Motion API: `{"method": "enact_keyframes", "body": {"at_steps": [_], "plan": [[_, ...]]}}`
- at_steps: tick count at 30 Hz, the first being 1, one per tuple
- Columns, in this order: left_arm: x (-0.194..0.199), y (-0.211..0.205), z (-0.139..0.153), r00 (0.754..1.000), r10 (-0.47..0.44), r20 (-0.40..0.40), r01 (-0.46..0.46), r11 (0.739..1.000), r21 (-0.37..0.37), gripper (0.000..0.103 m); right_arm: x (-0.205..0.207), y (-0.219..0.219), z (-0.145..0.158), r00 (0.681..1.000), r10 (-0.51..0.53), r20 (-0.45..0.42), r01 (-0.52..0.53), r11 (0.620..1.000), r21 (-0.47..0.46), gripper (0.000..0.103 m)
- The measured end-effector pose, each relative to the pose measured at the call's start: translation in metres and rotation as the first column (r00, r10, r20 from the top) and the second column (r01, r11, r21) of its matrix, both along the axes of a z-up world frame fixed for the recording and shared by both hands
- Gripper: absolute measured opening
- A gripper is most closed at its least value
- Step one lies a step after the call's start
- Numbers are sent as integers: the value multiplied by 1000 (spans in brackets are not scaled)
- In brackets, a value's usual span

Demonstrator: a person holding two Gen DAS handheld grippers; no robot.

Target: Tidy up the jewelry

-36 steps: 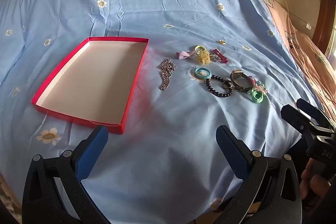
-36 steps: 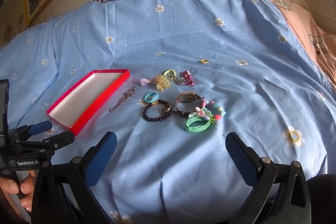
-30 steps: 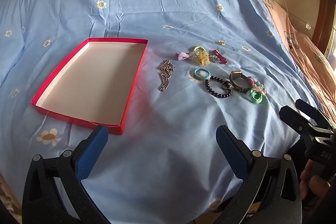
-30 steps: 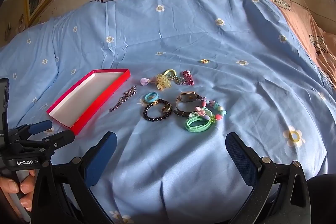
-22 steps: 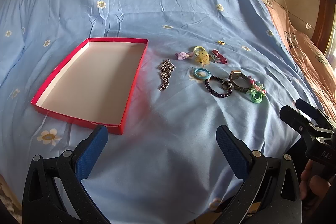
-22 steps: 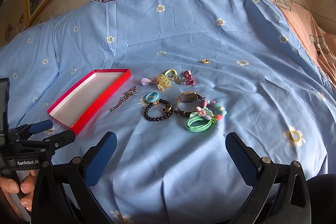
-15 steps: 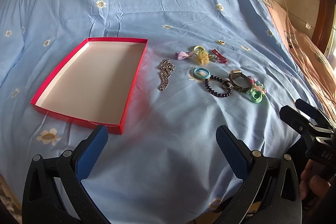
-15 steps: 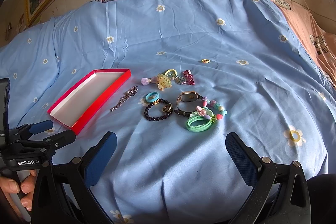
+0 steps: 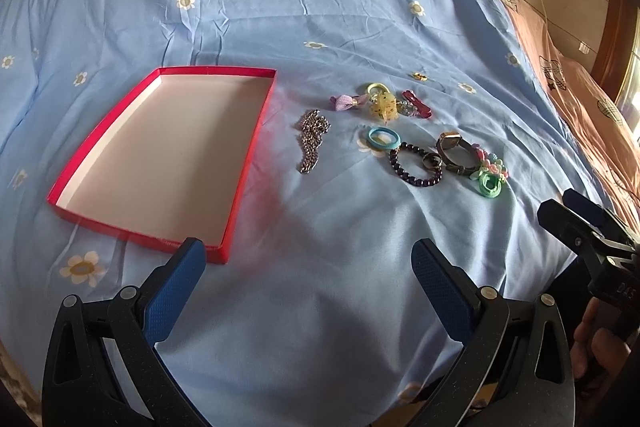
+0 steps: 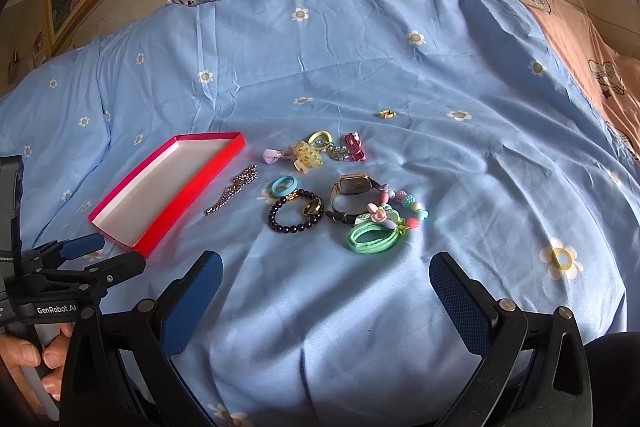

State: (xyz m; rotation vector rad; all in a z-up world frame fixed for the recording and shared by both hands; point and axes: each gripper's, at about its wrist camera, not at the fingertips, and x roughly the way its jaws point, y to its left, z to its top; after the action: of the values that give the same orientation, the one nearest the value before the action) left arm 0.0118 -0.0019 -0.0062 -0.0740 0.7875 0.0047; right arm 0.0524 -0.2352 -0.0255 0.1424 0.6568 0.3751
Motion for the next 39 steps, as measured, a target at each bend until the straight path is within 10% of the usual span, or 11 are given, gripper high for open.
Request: {"method": "enact_keyframes", "body": {"at_steps": [7, 18, 39], "plan": [[26, 7, 0, 998, -16, -61, 13, 999, -48, 100, 15, -8, -1, 1000, -7, -22, 7, 1000, 29, 101], [79, 3, -5, 992, -55, -110, 50, 997, -55, 86, 53, -17, -5, 996, -24, -91, 27, 999, 39, 65], [188, -25, -41, 959, -165, -230, 147, 985, -92, 57, 126, -33, -41, 960, -89, -266, 79, 996, -46, 34]]}}
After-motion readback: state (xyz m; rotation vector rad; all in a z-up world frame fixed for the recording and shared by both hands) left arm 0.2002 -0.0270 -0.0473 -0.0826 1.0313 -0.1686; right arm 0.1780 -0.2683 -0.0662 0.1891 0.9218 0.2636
